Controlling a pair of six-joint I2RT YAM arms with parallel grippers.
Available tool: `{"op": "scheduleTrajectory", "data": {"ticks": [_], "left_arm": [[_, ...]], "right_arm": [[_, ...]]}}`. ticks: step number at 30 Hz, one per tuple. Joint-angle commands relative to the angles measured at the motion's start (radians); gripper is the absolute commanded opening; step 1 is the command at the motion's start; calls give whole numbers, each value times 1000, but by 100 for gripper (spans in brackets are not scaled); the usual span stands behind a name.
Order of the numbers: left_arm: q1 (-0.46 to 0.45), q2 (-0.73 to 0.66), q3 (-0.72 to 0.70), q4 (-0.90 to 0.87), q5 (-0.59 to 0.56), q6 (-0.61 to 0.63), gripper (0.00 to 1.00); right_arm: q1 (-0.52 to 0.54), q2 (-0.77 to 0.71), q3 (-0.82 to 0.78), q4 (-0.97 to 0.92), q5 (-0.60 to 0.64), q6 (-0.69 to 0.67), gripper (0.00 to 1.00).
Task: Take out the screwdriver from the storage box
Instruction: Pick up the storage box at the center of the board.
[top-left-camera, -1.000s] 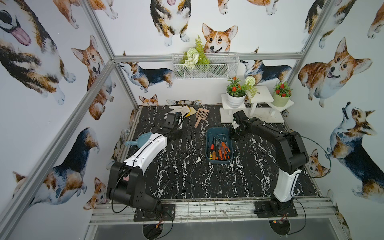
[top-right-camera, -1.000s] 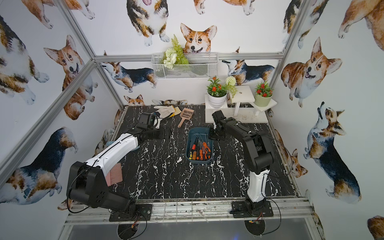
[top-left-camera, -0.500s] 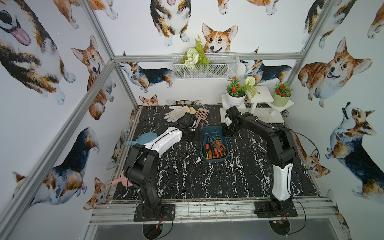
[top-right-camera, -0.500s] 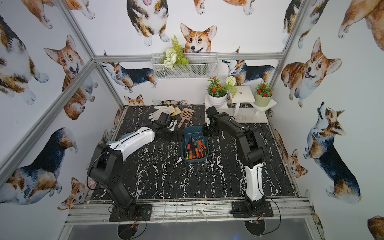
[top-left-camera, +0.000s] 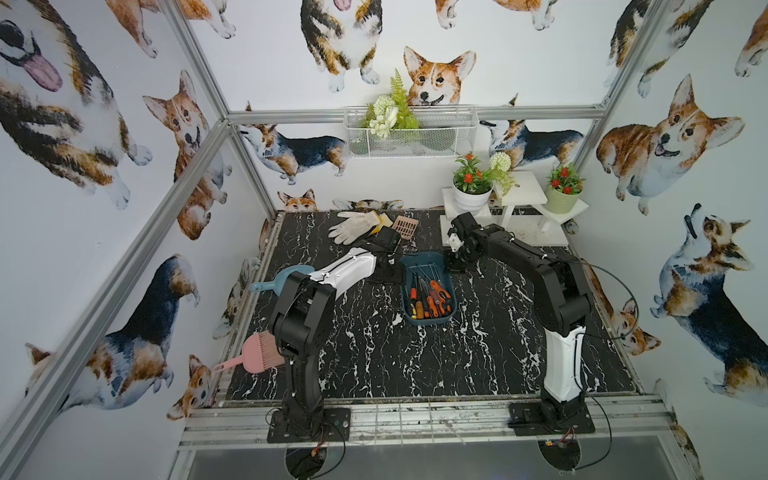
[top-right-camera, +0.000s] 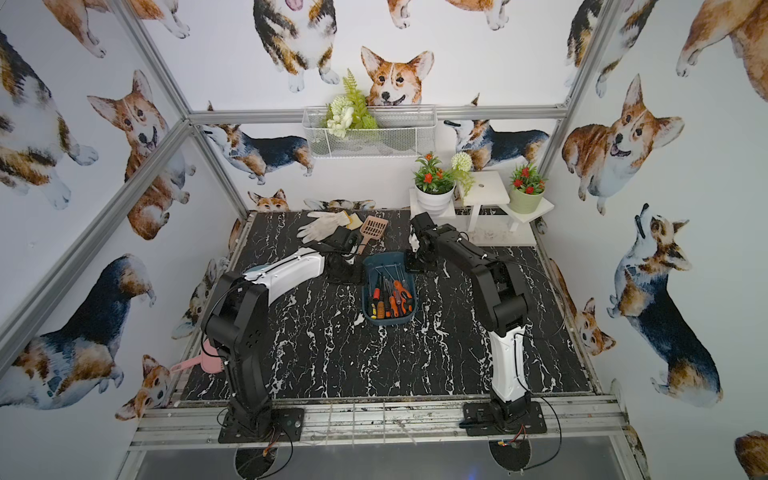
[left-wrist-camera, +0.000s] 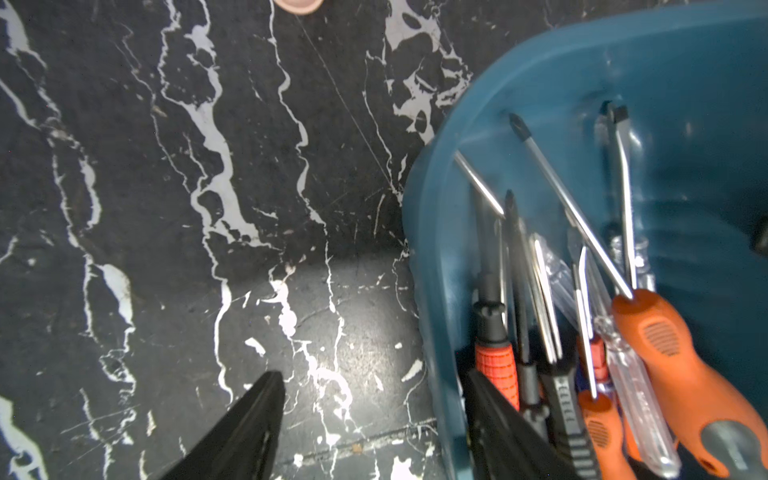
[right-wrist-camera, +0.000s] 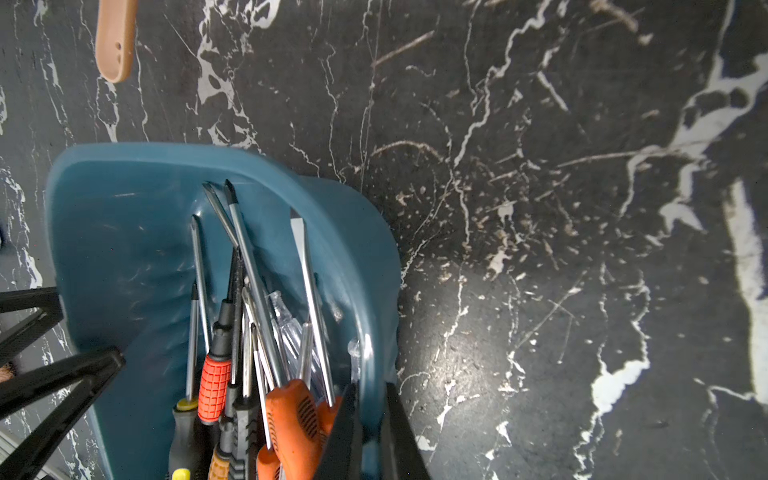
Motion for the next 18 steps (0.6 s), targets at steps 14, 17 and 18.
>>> {"op": "scheduleTrajectory", "data": {"ticks": [14, 17, 18], "left_arm": [[-7, 28, -25, 26, 52, -45, 34], [-7, 35, -24, 27, 58, -44, 27], [-6, 38, -25, 27, 56, -43, 22]], "right_arm": [[10, -34, -12, 11, -74, 23, 30], [11, -41, -9, 11, -79, 20, 37], [11, -42, -11, 11, -79, 19, 39]]}}
